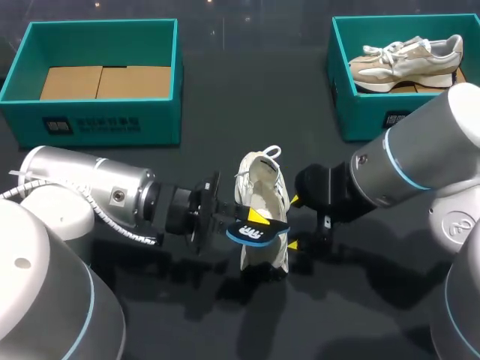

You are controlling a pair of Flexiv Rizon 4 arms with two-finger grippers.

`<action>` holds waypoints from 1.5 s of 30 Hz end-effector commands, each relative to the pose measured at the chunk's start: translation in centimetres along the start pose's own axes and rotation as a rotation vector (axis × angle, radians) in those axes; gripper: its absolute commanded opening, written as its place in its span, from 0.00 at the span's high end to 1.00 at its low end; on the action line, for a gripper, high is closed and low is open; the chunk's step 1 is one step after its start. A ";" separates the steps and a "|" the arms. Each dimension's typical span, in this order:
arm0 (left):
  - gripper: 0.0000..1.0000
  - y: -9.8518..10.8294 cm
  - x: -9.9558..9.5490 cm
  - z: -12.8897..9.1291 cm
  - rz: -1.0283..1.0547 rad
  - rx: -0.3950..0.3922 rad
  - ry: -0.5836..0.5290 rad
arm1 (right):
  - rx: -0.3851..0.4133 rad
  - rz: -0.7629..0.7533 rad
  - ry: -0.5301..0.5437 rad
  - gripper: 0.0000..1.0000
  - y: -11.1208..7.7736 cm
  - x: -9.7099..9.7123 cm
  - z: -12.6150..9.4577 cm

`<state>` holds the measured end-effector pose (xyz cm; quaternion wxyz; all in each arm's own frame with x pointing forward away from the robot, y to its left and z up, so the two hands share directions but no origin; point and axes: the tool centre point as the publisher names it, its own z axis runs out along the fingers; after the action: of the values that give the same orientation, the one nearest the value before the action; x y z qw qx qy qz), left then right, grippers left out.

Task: Take the shoe out of the shoebox, open the shoe tongue, remove and reinsert the insole, then place the shoe into the shoebox

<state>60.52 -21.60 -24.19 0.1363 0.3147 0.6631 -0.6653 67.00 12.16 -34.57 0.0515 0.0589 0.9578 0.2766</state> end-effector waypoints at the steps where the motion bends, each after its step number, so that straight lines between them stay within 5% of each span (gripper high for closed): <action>1: 1.00 0.2 0.1 0.1 0.004 0.008 0.008 | 0.001 0.014 -0.010 0.00 -0.2 0.2 0.4; 45: 1.00 2.9 0.4 1.2 -0.038 -0.001 -0.019 | 0.001 0.014 -0.010 0.00 -0.2 0.2 0.4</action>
<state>61.74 -22.76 -26.75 0.1282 0.2970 0.6676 -0.6705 67.01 12.21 -34.96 0.0530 0.0666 0.9573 0.2764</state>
